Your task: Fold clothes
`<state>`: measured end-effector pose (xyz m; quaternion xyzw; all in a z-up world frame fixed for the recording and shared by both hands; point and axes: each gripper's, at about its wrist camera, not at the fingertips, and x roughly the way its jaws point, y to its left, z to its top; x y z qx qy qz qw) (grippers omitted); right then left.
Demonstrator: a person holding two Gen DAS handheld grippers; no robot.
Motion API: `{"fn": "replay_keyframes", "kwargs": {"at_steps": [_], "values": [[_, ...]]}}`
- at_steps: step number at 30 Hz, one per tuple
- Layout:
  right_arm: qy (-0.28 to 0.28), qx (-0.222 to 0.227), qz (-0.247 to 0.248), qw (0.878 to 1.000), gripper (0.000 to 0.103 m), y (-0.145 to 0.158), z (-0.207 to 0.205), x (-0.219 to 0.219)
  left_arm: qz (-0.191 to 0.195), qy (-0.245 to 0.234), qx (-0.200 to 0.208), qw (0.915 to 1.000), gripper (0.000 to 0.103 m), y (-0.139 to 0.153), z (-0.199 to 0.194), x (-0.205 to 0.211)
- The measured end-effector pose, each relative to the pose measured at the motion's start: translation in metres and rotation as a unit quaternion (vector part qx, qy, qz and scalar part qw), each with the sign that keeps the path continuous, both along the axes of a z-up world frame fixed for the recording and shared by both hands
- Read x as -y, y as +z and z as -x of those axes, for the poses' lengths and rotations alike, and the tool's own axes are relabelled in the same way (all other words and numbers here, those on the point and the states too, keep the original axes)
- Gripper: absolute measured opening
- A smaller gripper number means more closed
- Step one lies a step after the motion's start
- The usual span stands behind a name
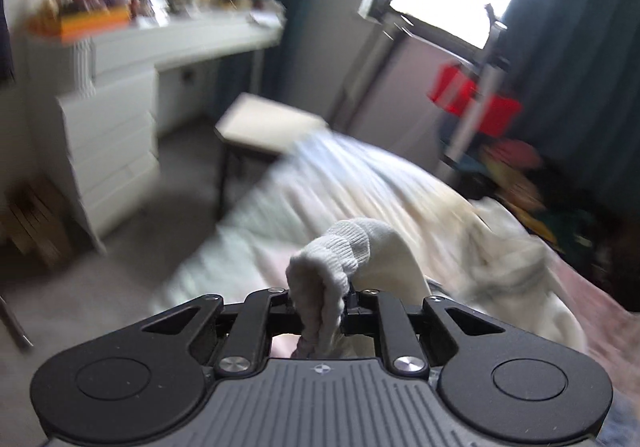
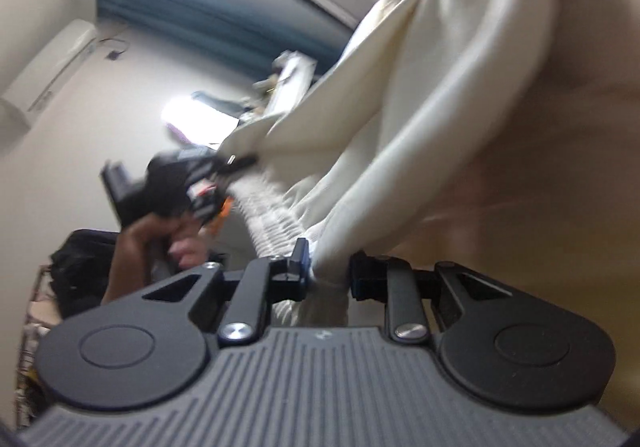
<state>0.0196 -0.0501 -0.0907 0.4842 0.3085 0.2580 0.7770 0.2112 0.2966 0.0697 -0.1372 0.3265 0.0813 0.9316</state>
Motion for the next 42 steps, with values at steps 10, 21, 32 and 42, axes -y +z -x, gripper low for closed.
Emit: {"fn": "replay_keyframes", "kwargs": {"at_steps": [10,21,32,42], "values": [[0.089,-0.024,-0.016,0.996,0.023,-0.031,-0.127,-0.149,-0.088,0.047,-0.026,0.9947,0.015,-0.056,-0.158,-0.067],[0.128,-0.009,0.075,0.989,0.028,-0.008,-0.141,-0.146,-0.091,0.033,-0.026,0.995,0.051,-0.091,-0.153,-0.058],[0.091,0.077,0.222,0.968,0.086,0.068,-0.065,-0.076,-0.074,-0.025,0.094,0.9926,0.086,-0.031,0.034,0.028],[-0.012,0.169,0.333,0.928,0.085,0.118,0.015,0.035,-0.039,-0.074,0.149,0.9853,0.091,-0.026,0.17,0.138]]}}
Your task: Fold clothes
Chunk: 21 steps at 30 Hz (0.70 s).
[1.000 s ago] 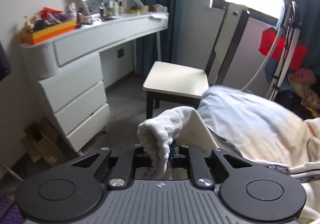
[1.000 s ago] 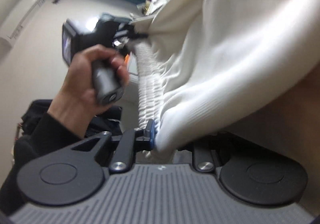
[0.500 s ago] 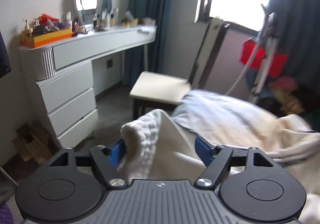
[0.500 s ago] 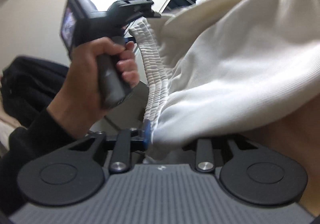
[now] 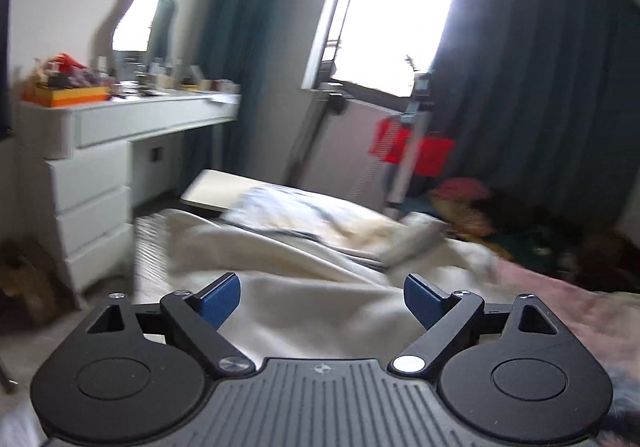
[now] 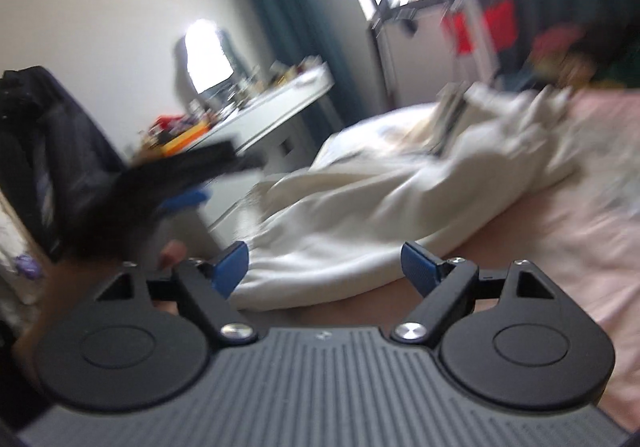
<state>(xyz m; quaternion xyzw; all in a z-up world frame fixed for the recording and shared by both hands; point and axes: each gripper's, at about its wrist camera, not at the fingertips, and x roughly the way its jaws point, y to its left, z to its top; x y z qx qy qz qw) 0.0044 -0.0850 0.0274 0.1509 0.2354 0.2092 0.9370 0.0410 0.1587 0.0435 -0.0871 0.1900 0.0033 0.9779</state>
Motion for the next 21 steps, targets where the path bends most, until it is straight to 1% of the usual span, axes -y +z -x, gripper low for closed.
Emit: {"fn": "replay_keyframes", "kwargs": {"at_steps": [4,5,8,10,13,14,17,18,21], "values": [[-0.043,0.023,0.013,0.999,0.085,-0.009,0.011,0.027,0.007,-0.022,0.024,0.9995,0.094,-0.003,0.051,0.046],[-0.054,0.028,0.016,0.998,0.085,-0.011,0.014,0.034,0.003,-0.028,0.027,0.9992,0.095,-0.005,0.059,0.055],[-0.086,0.045,0.025,0.995,0.085,-0.017,0.022,0.055,-0.013,-0.048,0.033,0.9982,0.095,-0.019,0.074,0.076],[-0.107,0.056,0.032,0.992,0.085,-0.022,0.028,0.069,-0.017,-0.066,0.024,0.9974,0.095,-0.031,0.078,0.088],[-0.139,0.073,0.041,0.987,0.085,-0.028,0.036,0.089,-0.04,-0.089,-0.007,0.9952,0.095,-0.047,0.069,0.104],[-0.145,0.067,0.042,0.986,0.085,-0.029,0.035,0.093,-0.049,-0.097,-0.016,0.9939,0.095,-0.051,0.063,0.109],[-0.145,0.049,0.049,0.987,0.085,-0.023,0.027,0.1,-0.044,-0.122,-0.05,0.9903,0.095,-0.064,0.031,0.123],[-0.145,0.044,0.052,0.987,0.085,-0.021,0.025,0.102,-0.041,-0.13,-0.061,0.9888,0.093,-0.069,0.02,0.128],[-0.149,0.034,0.048,0.987,0.085,-0.012,0.027,0.114,-0.033,-0.154,-0.096,0.9828,0.092,-0.082,-0.013,0.142]]}}
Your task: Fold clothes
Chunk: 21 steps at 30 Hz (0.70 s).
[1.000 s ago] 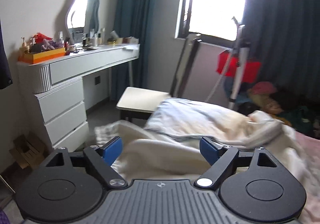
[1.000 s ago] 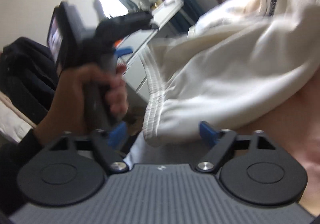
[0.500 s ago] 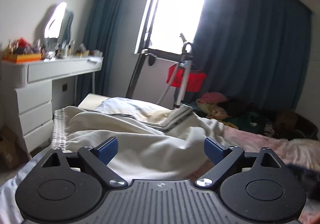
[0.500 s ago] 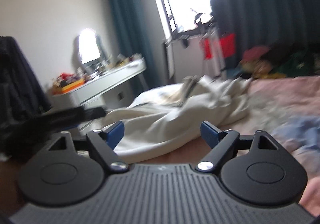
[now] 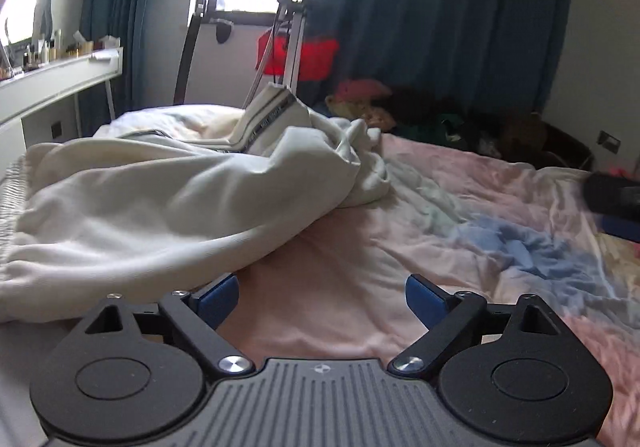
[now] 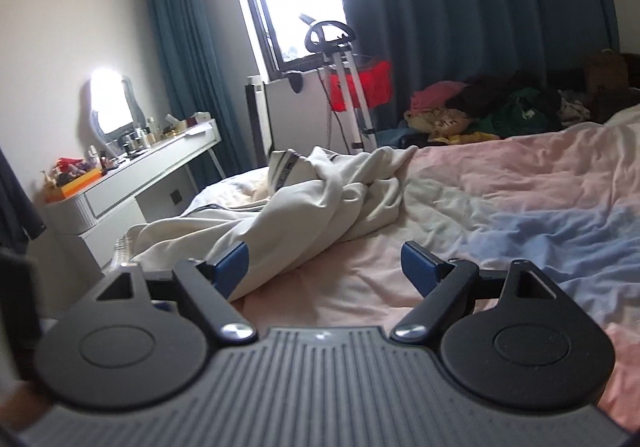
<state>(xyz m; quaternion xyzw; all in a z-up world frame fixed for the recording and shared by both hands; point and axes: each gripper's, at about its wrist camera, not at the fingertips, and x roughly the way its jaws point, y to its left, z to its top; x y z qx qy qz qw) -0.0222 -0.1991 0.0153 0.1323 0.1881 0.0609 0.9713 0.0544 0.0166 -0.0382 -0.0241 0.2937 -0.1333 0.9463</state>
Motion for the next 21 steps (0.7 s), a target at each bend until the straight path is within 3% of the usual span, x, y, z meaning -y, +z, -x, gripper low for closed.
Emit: {"fn": "replay_keyframes", "kwargs": {"at_steps": [5,10,13,16,20,21], "values": [[-0.008,0.009,0.007,1.0,0.085,-0.007,-0.002,0.021,-0.027,-0.015,0.024,0.9992,0.092,-0.006,-0.076,0.047],[-0.05,-0.01,0.055,0.997,0.085,-0.037,-0.032,0.043,-0.05,-0.004,0.059,0.997,0.091,-0.008,-0.151,0.096],[-0.064,-0.02,0.049,0.997,0.085,-0.055,-0.051,0.057,-0.106,0.027,0.095,0.9894,0.091,-0.015,-0.197,0.122],[-0.091,-0.024,0.054,0.994,0.085,-0.073,-0.065,0.068,-0.173,0.055,0.118,0.9762,0.09,-0.026,-0.243,0.142],[-0.112,-0.038,0.048,0.992,0.084,-0.091,-0.082,0.078,-0.198,0.044,0.072,0.9765,0.069,-0.034,-0.288,0.148],[-0.112,-0.04,0.047,0.992,0.084,-0.092,-0.085,0.079,-0.204,0.037,0.053,0.9768,0.056,-0.036,-0.299,0.149]]}}
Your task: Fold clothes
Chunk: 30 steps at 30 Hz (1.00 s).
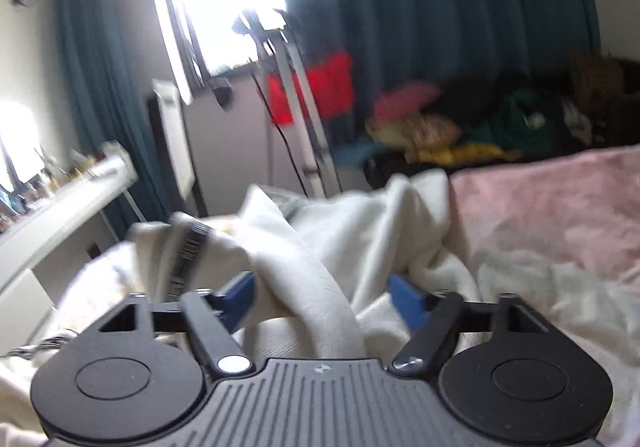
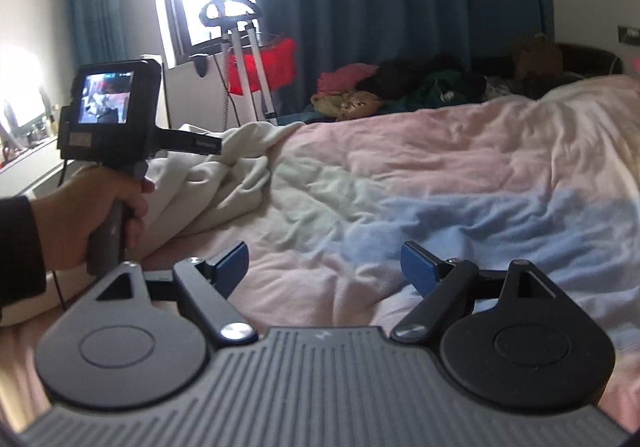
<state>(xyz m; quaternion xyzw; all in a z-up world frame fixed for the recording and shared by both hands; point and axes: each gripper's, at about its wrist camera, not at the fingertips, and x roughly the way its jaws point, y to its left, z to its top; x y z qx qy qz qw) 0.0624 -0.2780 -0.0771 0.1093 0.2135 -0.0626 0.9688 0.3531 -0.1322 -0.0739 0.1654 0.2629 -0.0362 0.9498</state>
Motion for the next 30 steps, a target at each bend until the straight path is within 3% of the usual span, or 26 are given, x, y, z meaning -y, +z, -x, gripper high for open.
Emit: {"fn": "replay_keyframes", "kwargs": {"at_steps": [1,2,5,9,12,15,25,26,30], "values": [[0.002,-0.005,-0.001,1.0,0.084,-0.002,-0.003,0.0,-0.006,-0.002,-0.01,0.9999,0.048,0.0,-0.004,0.0],[0.005,-0.01,-0.005,1.0,0.084,-0.002,-0.005,-0.001,-0.013,-0.004,-0.015,0.9998,0.03,0.002,-0.006,0.0],[0.018,-0.005,-0.016,1.0,0.084,0.002,-0.005,-0.005,-0.013,-0.009,-0.01,0.9998,0.012,0.015,0.004,-0.005],[0.02,0.01,-0.011,1.0,0.084,0.007,0.006,-0.011,0.039,-0.026,0.003,0.9989,0.008,0.054,0.06,-0.022],[0.01,0.008,-0.018,1.0,0.085,0.011,0.019,-0.015,0.081,-0.039,0.012,0.9959,0.007,0.084,0.103,-0.035],[0.001,0.005,-0.025,1.0,0.085,0.014,0.032,-0.018,0.102,-0.078,0.039,0.9909,0.007,0.095,0.174,-0.053],[-0.02,-0.002,-0.037,0.999,0.084,0.025,0.074,-0.04,0.199,-0.103,-0.053,0.973,0.011,0.045,0.319,-0.125],[-0.017,-0.005,-0.03,0.999,0.084,0.026,0.077,-0.046,0.2,-0.106,-0.055,0.9724,0.015,0.044,0.321,-0.129],[0.011,-0.013,-0.006,1.0,0.084,0.037,0.086,-0.069,0.23,-0.105,-0.035,0.9668,0.048,0.054,0.338,-0.15]]}}
